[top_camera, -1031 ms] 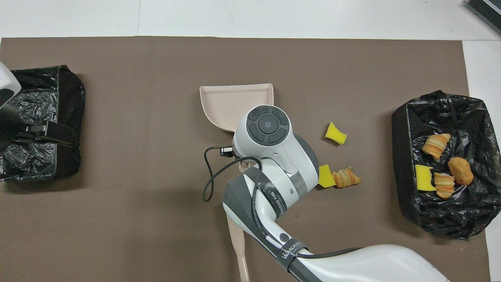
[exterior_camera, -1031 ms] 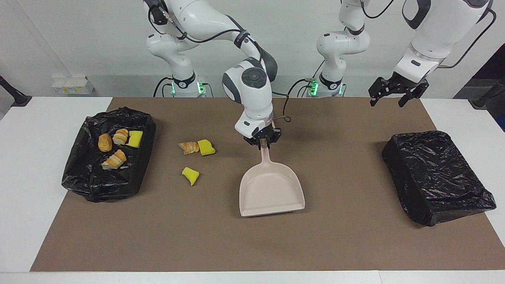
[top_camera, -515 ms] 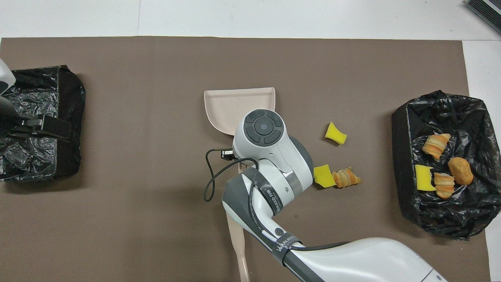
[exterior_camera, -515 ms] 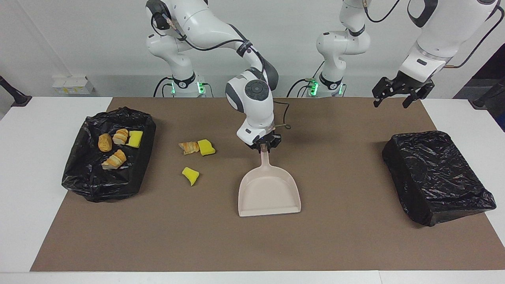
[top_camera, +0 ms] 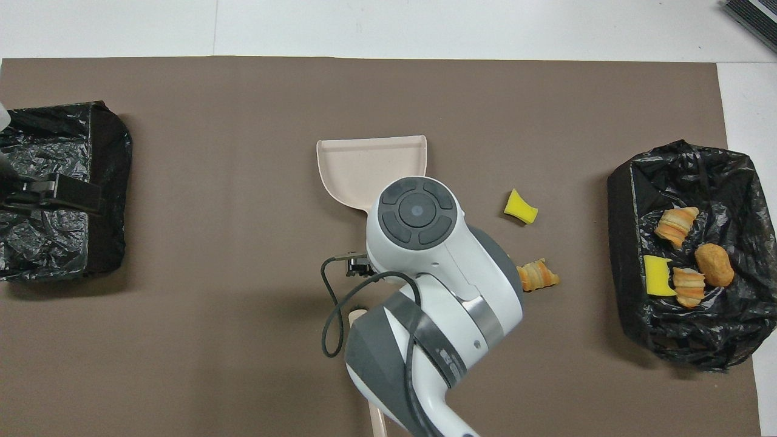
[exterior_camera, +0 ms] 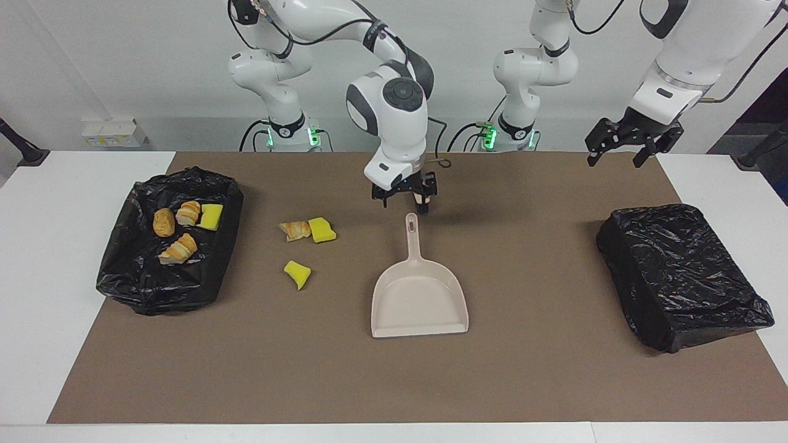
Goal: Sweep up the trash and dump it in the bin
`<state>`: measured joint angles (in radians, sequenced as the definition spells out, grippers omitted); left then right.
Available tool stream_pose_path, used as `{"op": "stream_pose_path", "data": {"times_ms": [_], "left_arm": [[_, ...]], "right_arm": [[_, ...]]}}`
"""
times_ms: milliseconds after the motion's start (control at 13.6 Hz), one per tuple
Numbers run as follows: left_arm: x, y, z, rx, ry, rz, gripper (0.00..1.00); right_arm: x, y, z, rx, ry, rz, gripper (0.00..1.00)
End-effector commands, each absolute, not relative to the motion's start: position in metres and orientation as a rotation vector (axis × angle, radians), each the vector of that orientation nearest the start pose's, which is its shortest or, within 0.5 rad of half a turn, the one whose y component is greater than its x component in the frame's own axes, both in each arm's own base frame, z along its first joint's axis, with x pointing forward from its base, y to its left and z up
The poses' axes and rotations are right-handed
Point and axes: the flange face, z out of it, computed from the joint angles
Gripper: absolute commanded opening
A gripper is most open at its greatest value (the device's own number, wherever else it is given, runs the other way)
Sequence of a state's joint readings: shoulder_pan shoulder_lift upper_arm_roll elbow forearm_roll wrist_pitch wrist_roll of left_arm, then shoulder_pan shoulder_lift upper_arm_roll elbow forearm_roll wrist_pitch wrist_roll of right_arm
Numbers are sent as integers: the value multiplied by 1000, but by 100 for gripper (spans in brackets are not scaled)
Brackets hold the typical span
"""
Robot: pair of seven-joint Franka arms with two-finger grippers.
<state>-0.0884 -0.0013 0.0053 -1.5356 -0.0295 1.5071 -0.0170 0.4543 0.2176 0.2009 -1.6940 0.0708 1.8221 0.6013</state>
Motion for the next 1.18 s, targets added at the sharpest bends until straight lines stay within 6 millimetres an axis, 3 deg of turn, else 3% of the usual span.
{"op": "stream_pose_path", "data": {"times_ms": [0,295,442,515,589,663,810,957,1031,1104], "left_arm": [[541,-49,617,-3183,106,21,100],[548,-80,569,-3238,145,-87,100],[549,-100,551,-3241,191,-113,100],[548,-101,539,-3239,190,-136,100],[547,-103,533,-3238,193,-163,100],[546,-120,528,-3237,238,-170,100],[551,-139,511,-3236,274,-165,100],[552,-172,496,-3244,265,-177,100],[552,-197,483,-3247,263,-172,100],[549,-221,472,-3251,270,-173,100]], "right_arm": [[413,380,458,-3071,-128,318,100],[308,373,429,-3005,-236,347,100],[269,382,407,-2999,-316,375,100],[257,387,393,-3001,-338,362,100],[251,384,379,-3010,-346,371,100],[245,382,368,-3015,-353,369,100],[236,393,350,-3006,-369,329,100],[238,394,346,-3007,-353,324,98],[238,395,346,-3005,-354,320,88],[238,394,345,-3006,-352,321,64]]}}
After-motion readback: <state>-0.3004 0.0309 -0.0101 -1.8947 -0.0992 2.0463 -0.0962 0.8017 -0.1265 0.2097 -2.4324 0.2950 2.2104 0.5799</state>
